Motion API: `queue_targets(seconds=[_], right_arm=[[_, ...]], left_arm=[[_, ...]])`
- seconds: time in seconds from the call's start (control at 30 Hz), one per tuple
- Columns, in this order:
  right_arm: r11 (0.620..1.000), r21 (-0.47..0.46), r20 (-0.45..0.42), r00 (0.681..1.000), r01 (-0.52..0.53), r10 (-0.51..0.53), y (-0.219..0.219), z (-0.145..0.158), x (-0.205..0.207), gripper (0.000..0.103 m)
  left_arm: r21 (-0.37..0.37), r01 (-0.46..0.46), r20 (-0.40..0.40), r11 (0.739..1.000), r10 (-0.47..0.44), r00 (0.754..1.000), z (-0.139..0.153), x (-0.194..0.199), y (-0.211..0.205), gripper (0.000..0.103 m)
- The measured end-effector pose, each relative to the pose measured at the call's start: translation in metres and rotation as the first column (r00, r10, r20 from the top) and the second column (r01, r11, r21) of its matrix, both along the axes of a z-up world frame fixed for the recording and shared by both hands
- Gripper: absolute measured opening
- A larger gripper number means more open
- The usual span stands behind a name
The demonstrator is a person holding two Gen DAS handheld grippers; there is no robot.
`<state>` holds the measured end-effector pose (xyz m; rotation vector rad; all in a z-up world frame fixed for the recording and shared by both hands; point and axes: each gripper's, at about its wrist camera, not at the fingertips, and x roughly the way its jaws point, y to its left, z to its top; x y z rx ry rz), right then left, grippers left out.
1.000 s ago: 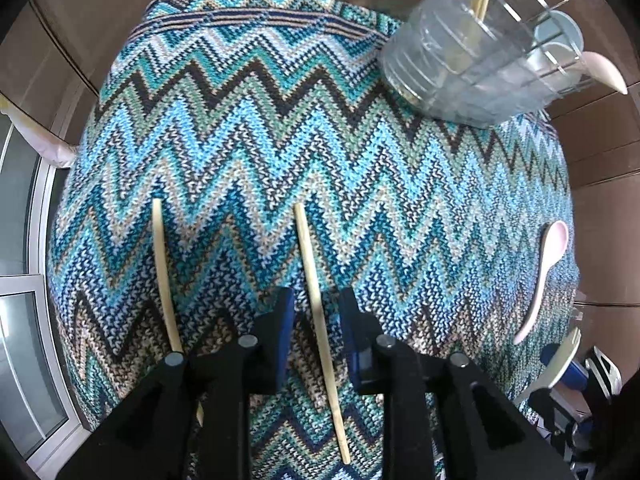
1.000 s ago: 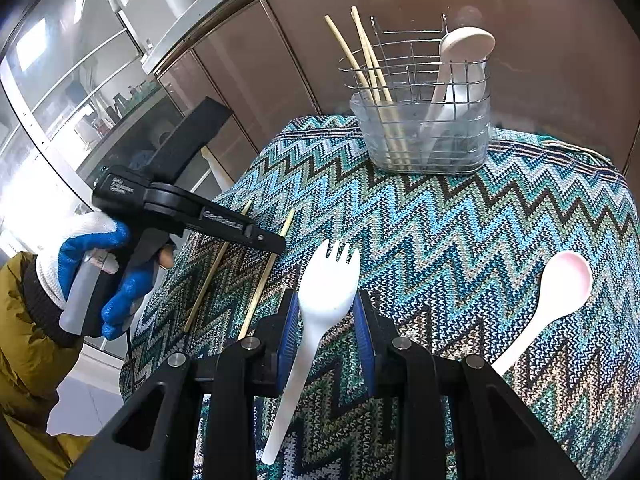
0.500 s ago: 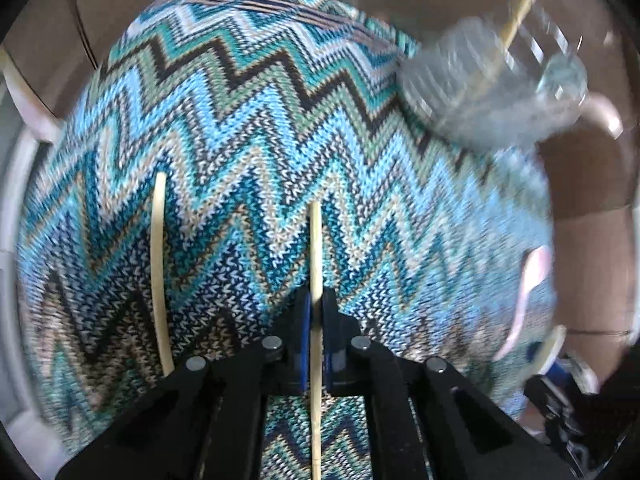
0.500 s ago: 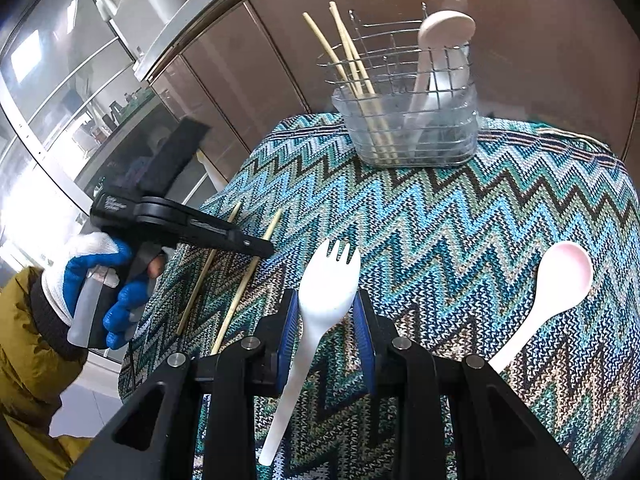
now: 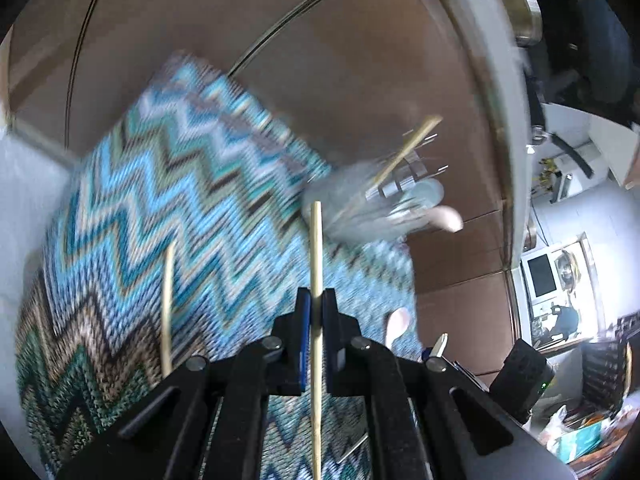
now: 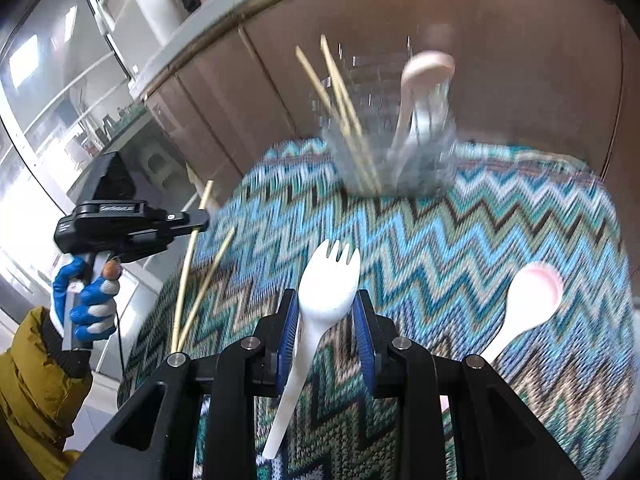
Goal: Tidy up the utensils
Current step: 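Lift the spork and chopstick up over the wire holder with both tools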
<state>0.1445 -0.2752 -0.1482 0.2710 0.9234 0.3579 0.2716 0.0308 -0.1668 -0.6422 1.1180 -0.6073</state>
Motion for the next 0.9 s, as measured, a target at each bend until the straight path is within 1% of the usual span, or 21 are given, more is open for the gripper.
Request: queue_targets(seconds=[0.07,0.13,0.2,0.27,0.3,0.37,0.43,0.47,0.5,0.53,0.57,0.6,0.63,0.67,0.7,0.73,0.77,0.83,0.87,0.9], right_arm=[[1.0,-0.002,0.047,0.999,0.024,-0.023,-0.007,0.019,0.004,0.028],[0.998,-0.007,0.104,0.993,0.055,-0.054,-0.015,0.043,0.011,0.028],[0.996,-0.016,0.166,0.983,0.088,-0.084,-0.023,0.067,0.018,0.028],[0.991,-0.031,0.237,0.964,0.13,-0.119,-0.03,0.093,0.029,0.028],[0.988,-0.037,0.264,0.956,0.147,-0.132,-0.031,0.103,0.034,0.028],[0.979,-0.048,0.341,0.924,0.199,-0.171,-0.036,0.128,0.048,0.028],[0.966,-0.065,0.417,0.886,0.251,-0.202,-0.035,0.145,0.06,0.028],[0.956,-0.07,0.46,0.86,0.284,-0.222,-0.034,0.152,0.067,0.028],[0.951,-0.069,0.481,0.845,0.301,-0.233,-0.034,0.154,0.073,0.028],[0.942,-0.07,0.515,0.82,0.329,-0.248,-0.034,0.156,0.081,0.028],[0.934,-0.07,0.538,0.802,0.351,-0.261,-0.034,0.156,0.088,0.028],[0.927,-0.064,0.556,0.785,0.369,-0.274,-0.034,0.155,0.094,0.028],[0.921,-0.063,0.57,0.771,0.384,-0.283,-0.033,0.155,0.098,0.028],[0.911,-0.068,0.594,0.75,0.408,-0.292,-0.031,0.152,0.105,0.028],[0.906,-0.068,0.61,0.736,0.418,-0.294,-0.029,0.15,0.11,0.028],[0.904,-0.067,0.618,0.728,0.423,-0.295,-0.029,0.148,0.115,0.028],[0.899,-0.07,0.629,0.719,0.432,-0.296,-0.027,0.142,0.12,0.028],[0.886,-0.083,0.651,0.698,0.456,-0.298,-0.026,0.133,0.125,0.028],[0.876,-0.094,0.662,0.687,0.472,-0.299,-0.024,0.125,0.129,0.028],[0.873,-0.097,0.665,0.684,0.478,-0.3,-0.026,0.12,0.128,0.028]], left_arm=[[0.02,0.001,0.079,1.0,-0.003,0.997,0.032,0.003,-0.005,0.005],[0.03,0.003,0.158,1.0,-0.007,0.987,0.067,0.005,-0.014,0.005],[0.042,-0.004,0.23,0.999,-0.006,0.973,0.097,0.01,-0.023,0.005],[0.049,-0.019,0.294,0.999,0.004,0.956,0.124,0.017,-0.033,0.005],[0.059,-0.04,0.34,0.997,0.018,0.94,0.14,0.021,-0.042,0.005],[0.076,-0.085,0.427,0.993,0.044,0.903,0.166,0.027,-0.058,0.005],[0.079,-0.123,0.488,0.989,0.07,0.87,0.178,0.034,-0.073,0.005],[0.076,-0.154,0.525,0.985,0.092,0.846,0.183,0.039,-0.083,0.005],[0.076,-0.176,0.549,0.982,0.106,0.829,0.187,0.042,-0.089,0.005],[0.079,-0.198,0.572,0.977,0.119,0.812,0.188,0.045,-0.096,0.005],[0.093,-0.24,0.608,0.966,0.136,0.782,0.187,0.048,-0.107,0.005],[0.102,-0.261,0.63,0.96,0.141,0.764,0.185,0.049,-0.115,0.005],[0.111,-0.279,0.652,0.954,0.142,0.745,0.182,0.052,-0.124,0.005],[0.121,-0.298,0.669,0.947,0.144,0.729,0.178,0.054,-0.13,0.005],[0.131,-0.318,0.693,0.939,0.143,0.706,0.173,0.056,-0.139,0.005],[0.135,-0.331,0.709,0.934,0.142,0.691,0.168,0.058,-0.145,0.005],[0.139,-0.354,0.73,0.925,0.146,0.668,0.161,0.059,-0.152,0.005],[0.145,-0.373,0.754,0.916,0.142,0.641,0.15,0.06,-0.16,0.005],[0.144,-0.391,0.769,0.909,0.146,0.622,0.142,0.062,-0.164,0.005],[0.142,-0.402,0.778,0.905,0.149,0.611,0.134,0.061,-0.165,0.005]])
